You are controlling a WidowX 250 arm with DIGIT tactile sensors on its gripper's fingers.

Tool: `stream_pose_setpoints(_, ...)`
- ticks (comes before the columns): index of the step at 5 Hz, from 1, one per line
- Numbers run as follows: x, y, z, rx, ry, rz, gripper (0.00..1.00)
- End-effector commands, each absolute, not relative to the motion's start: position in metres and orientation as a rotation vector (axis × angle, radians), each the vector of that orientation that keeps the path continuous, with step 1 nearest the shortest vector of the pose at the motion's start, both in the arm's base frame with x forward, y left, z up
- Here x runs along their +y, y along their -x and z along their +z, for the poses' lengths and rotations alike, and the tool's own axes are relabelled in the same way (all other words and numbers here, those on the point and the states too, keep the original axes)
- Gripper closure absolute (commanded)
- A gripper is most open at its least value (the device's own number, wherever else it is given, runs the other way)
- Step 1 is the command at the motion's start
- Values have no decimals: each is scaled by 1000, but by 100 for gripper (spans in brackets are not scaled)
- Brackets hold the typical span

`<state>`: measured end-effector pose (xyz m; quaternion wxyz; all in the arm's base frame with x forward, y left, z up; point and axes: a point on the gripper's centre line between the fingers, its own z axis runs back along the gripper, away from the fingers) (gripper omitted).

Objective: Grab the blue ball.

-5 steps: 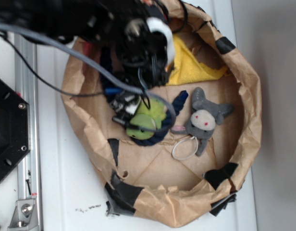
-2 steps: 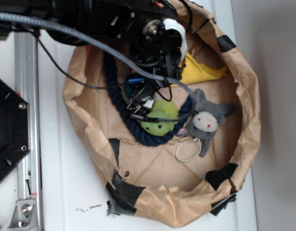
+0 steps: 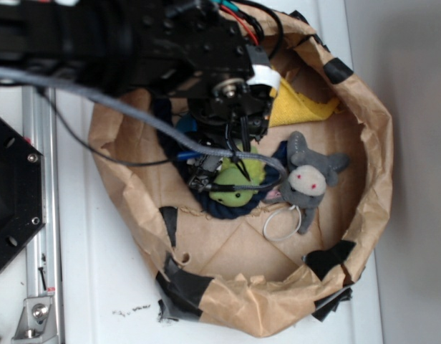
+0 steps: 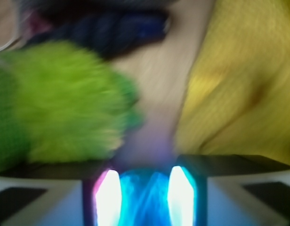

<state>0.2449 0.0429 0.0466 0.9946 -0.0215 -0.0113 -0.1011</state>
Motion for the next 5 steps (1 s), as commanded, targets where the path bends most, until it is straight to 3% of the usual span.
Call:
stream_pose_setpoints(1, 35, -265, 142, -200, 81, -182, 100)
stream_pose_setpoints(3, 32, -262, 152, -215, 127, -120, 100)
stream_pose_setpoints(4, 19, -256, 157, -299, 123, 56, 100)
stream_pose_setpoints(5, 12, -251, 153, -319, 29, 148, 100)
